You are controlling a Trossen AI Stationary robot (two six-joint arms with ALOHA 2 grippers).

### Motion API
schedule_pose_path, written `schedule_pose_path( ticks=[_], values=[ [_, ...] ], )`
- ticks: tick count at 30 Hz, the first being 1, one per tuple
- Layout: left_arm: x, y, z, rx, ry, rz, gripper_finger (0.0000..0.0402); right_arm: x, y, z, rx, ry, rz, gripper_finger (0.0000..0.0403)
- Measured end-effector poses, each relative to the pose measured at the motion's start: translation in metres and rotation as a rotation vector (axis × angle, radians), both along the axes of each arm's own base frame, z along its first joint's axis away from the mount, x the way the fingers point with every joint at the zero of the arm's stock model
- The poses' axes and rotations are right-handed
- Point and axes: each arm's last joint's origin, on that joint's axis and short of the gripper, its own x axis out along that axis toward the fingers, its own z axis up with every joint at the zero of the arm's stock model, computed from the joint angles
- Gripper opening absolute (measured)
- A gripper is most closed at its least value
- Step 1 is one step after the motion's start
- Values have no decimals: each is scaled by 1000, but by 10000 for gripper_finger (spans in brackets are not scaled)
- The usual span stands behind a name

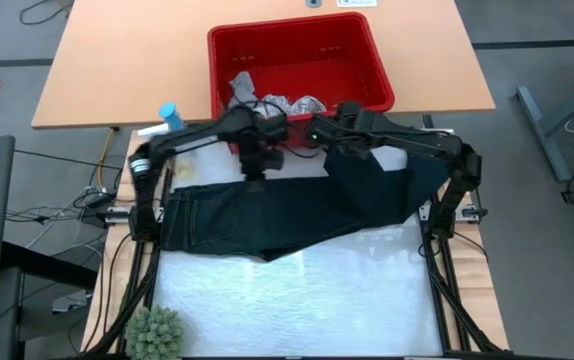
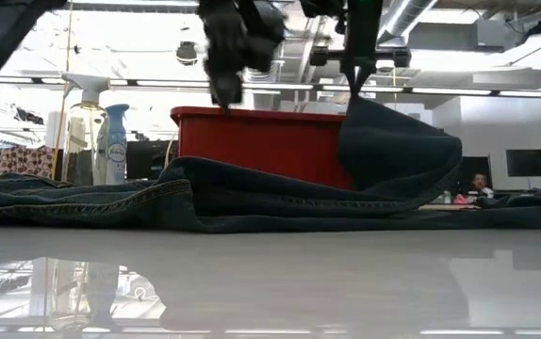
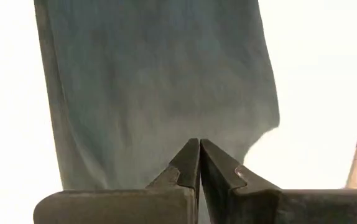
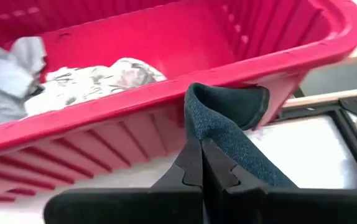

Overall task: Fold Laundry from Bin
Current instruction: Fold the blue jeans

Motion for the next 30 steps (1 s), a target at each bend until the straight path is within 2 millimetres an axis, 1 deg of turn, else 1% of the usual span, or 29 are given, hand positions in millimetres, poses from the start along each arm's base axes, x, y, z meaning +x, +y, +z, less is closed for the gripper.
schedule_pose_path(
  ticks=[5, 8, 10, 12, 14, 19, 21, 26, 30],
  values=[
    [-41, -28, 55, 83, -31, 67, 0, 8, 2, 3, -21, -10, 70, 16],
    [-69, -46, 87, 109, -126, 99, 0, 13, 3, 4, -22, -40, 99, 16],
    [-87, -57, 107, 123, -204, 136, 0, 19, 4, 2, -26, -55, 117, 16],
    [-105, -67, 124, 137, -275, 182, 0, 26, 4, -2, -13, -64, 152, 17],
    [-122, -77, 139, 131, -342, 222, 0, 37, 7, -8, -5, -78, 191, 17],
    [-168, -101, 169, 94, -514, 285, 0, 64, 15, -29, 13, -97, 259, 17],
    [-182, -108, 179, 106, -596, 305, 0, 76, 18, -37, 15, -102, 303, 18],
    [-210, -117, 197, 184, -766, 371, 0, 103, 24, -65, 56, -92, 421, 19],
    [-225, -120, 202, 234, -808, 400, 0, 119, 29, -84, 98, -34, 575, 32]
  ],
)
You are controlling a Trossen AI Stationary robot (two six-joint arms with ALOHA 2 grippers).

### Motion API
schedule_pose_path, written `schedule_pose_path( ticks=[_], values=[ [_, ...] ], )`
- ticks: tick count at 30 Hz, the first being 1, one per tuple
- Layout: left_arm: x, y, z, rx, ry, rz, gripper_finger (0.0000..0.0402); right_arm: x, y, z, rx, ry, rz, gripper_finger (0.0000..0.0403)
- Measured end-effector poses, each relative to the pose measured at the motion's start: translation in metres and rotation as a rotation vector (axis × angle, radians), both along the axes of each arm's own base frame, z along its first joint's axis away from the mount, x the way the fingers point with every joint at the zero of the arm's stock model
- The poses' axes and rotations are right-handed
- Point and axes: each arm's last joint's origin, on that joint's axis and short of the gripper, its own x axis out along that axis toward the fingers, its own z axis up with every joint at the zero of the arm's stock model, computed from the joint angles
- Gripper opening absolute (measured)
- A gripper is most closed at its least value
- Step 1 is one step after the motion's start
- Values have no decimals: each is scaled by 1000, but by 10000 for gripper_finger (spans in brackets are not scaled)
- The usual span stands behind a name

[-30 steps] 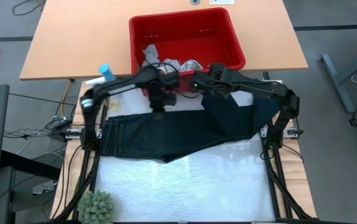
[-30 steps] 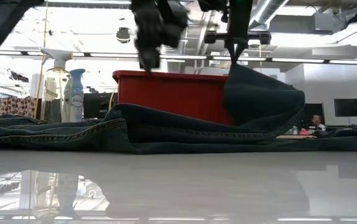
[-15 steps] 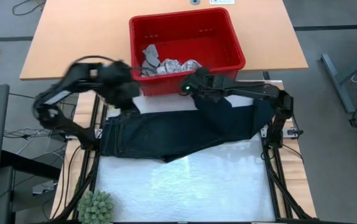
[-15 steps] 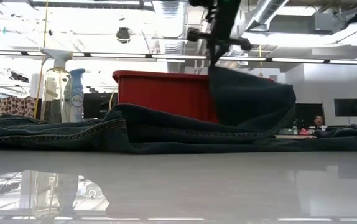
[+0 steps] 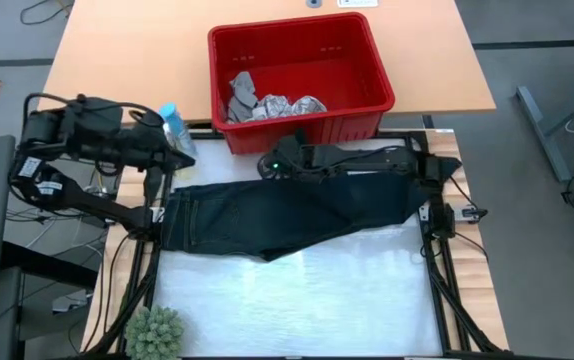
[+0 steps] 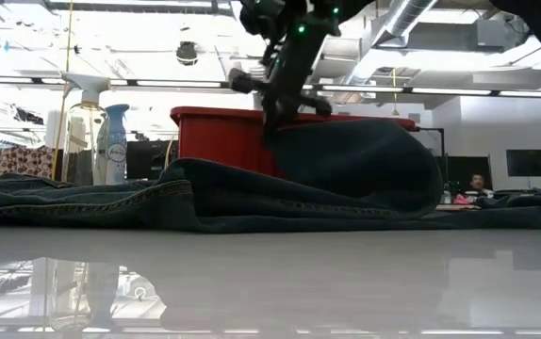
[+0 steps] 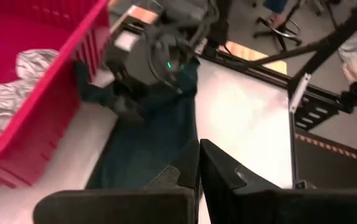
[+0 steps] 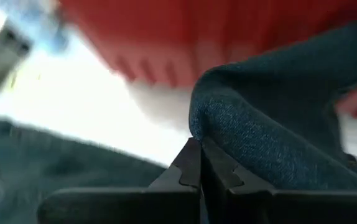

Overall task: Fold Laundry from Bin
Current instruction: Fold the blue jeans

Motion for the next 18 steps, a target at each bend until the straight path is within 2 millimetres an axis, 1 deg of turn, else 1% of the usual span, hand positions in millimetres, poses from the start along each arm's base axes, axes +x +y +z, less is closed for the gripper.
schedule_pose_path(
  ticks=[1, 4, 6, 8, 10, 14, 16, 18],
  values=[
    [-2, 0, 0, 3, -1, 5, 0, 3, 1, -4, 4, 21, 46, 39],
    [-4, 0, -1, 8, 6, 6, 0, 4, 4, -7, 6, 76, 146, 67],
    [-3, 0, -4, 12, 24, 3, 0, 3, 4, -3, -13, 83, 171, 89],
    [0, 0, -8, 24, 46, -10, 0, -1, 5, 5, -33, 93, 196, 116],
    [4, 0, -11, 39, 60, -33, 0, -7, 6, 21, -64, 74, 221, 148],
    [12, -1, -15, 54, 56, -90, 6, -28, 8, 59, -124, 44, 265, 216],
    [15, -1, -17, 54, 52, -99, 12, -42, 11, 73, -100, 55, 300, 246],
    [17, -1, -17, 53, 55, -99, 19, -61, 17, 84, -48, 107, 329, 267]
  ],
)
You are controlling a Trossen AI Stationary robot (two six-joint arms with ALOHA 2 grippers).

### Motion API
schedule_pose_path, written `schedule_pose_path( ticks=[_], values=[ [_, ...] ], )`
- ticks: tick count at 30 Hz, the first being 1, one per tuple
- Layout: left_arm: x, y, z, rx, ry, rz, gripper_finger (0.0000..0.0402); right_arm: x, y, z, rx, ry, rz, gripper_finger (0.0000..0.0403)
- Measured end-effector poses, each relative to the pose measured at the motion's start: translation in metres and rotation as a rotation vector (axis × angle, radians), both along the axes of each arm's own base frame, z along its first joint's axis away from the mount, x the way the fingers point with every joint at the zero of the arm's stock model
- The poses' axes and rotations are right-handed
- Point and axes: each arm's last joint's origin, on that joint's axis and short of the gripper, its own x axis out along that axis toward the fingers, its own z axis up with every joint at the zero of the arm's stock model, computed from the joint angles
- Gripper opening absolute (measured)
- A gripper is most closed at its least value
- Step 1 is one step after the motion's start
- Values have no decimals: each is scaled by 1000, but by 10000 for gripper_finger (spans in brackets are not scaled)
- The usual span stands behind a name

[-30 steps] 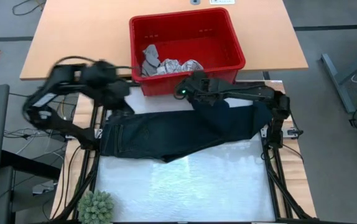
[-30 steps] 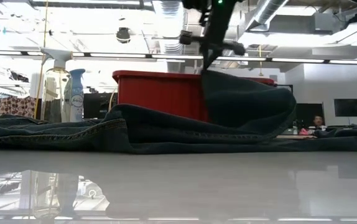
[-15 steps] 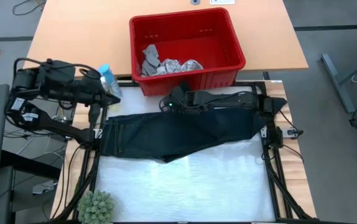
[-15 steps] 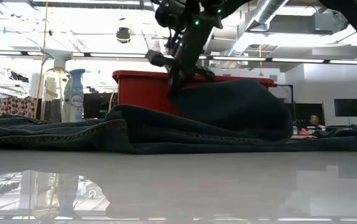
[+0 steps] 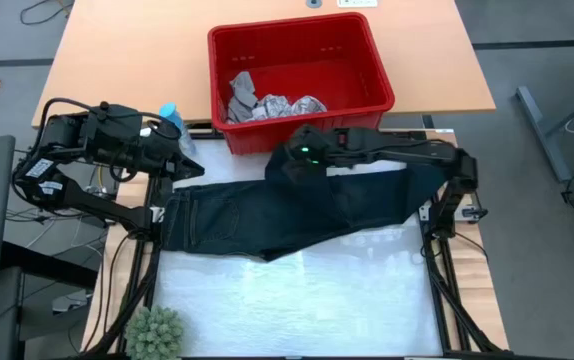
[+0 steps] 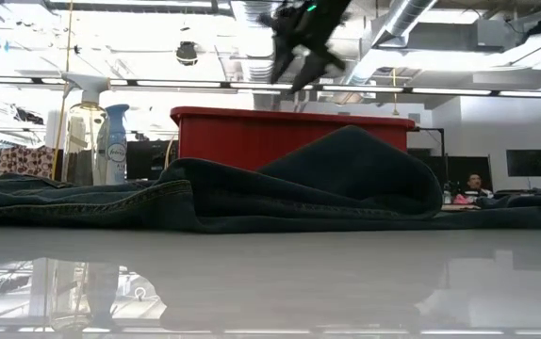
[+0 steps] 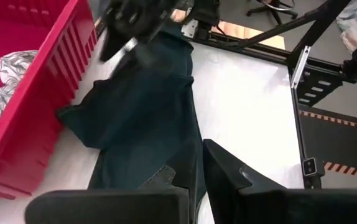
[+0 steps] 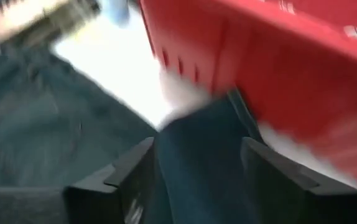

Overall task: Fold Laundry from Bin
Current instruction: Fold the blue jeans

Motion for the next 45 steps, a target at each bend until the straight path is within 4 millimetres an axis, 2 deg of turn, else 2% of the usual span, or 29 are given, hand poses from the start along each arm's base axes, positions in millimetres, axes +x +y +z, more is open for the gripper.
schedule_pose_path(
  ticks=[2, 4, 6, 8, 11, 14, 17, 21, 25, 28, 30, 33, 35, 36, 41, 45],
  values=[
    [2, 0, 0, 0, -3, 0, 25, -21, 10, 8, 45, 75, -3, 278],
    [3, 0, 0, 0, -8, 1, 30, -37, 22, 8, 74, 143, -15, 281],
    [6, 0, 1, 2, -13, 0, 32, -46, 32, -3, 88, 188, -29, 281],
    [7, 1, 1, 3, -21, 1, 32, -52, 37, -24, 127, 215, -40, 281],
    [9, 1, 3, 6, -43, 0, 32, -59, 33, -56, 227, 180, -60, 281],
    [8, 1, 4, 13, -57, -2, 32, -66, 28, -77, 248, 133, -105, 281],
    [9, 1, 4, 14, -54, 0, 32, -71, 23, -84, 225, 145, -128, 282],
    [8, 1, 4, 11, -54, 7, 32, -77, 16, -82, 200, 170, -110, 282],
    [9, 1, 4, -3, -55, 26, 32, -75, 6, -86, 276, 167, -65, 276],
    [9, 2, 4, -3, -54, 39, 32, -69, 3, -92, 317, 156, -46, 249],
    [9, 2, 4, -3, -54, 40, 32, -65, 4, -95, 349, 146, -21, 211],
    [8, 2, 4, -3, -54, 41, 32, -60, 8, -96, 354, 123, -1, 124],
    [8, 2, 4, -1, -54, 46, 32, -58, 12, -90, 325, 69, 9, 51],
    [8, 2, 4, 0, -54, 48, 32, -57, 14, -86, 311, 42, 15, 28],
    [8, 3, 4, 6, -54, 88, 32, -47, 24, -65, 276, -86, 27, 33],
    [8, 3, 4, -2, -56, 110, 32, -37, 36, -63, 237, -140, 100, 23]
  ],
)
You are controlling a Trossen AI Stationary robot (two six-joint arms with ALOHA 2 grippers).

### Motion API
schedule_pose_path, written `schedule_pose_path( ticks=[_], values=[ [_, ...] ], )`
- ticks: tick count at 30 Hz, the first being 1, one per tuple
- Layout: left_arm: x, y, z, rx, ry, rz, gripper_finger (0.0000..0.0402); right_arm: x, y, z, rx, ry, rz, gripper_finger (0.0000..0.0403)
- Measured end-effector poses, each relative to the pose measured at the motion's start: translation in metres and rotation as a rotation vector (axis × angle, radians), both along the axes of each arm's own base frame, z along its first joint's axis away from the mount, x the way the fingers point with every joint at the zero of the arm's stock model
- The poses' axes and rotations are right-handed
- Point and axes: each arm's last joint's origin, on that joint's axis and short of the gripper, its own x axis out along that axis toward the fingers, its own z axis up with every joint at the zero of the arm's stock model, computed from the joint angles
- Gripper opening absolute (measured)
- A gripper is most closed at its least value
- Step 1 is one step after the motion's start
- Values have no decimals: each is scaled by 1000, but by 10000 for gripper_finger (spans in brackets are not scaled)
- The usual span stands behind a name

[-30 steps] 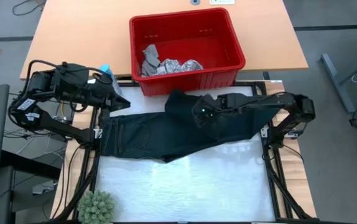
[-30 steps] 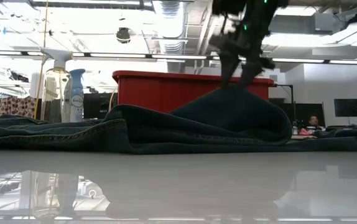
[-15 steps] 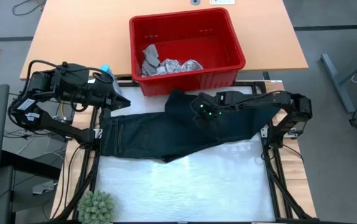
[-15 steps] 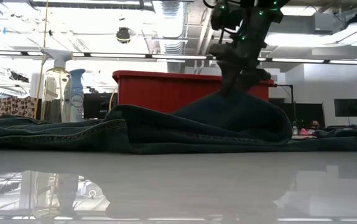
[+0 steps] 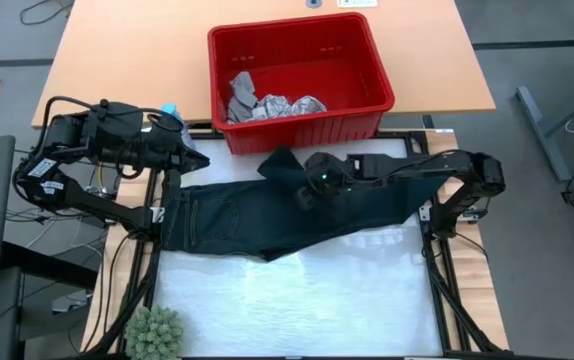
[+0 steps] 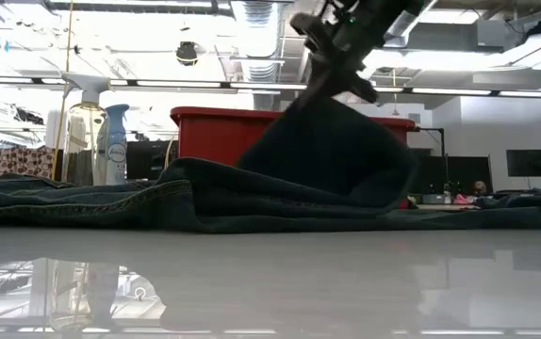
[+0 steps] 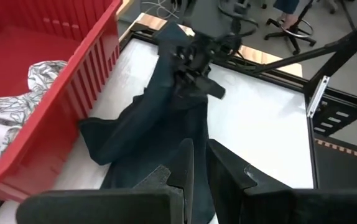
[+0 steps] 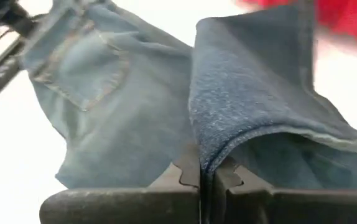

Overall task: Fold Laundry from Bin
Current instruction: Fold the blue jeans

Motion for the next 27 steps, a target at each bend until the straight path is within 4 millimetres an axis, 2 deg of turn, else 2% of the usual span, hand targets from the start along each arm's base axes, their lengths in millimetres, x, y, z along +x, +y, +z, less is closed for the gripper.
schedule_pose_path(
  ticks=[5, 10, 13, 17, 21, 27],
  values=[
    [6, 0, -2, -41, 9, 23, 32, 21, 14, -27, 9, 46, 103, 33],
    [22, 2, -8, -57, 49, 28, 32, 46, 29, -65, 72, 77, 211, 62],
    [34, 2, -13, -64, 80, 20, 32, 51, 34, -81, 80, 116, 251, 65],
    [50, -1, -21, -85, 128, -21, 32, 51, 41, -79, 4, 128, 347, 69],
    [64, -5, -26, -90, 144, -52, 32, 44, 46, -77, -48, 185, 425, 95],
    [67, -11, -23, -110, 108, -68, 32, 31, 44, -44, -72, 109, 398, 172]
  ],
)
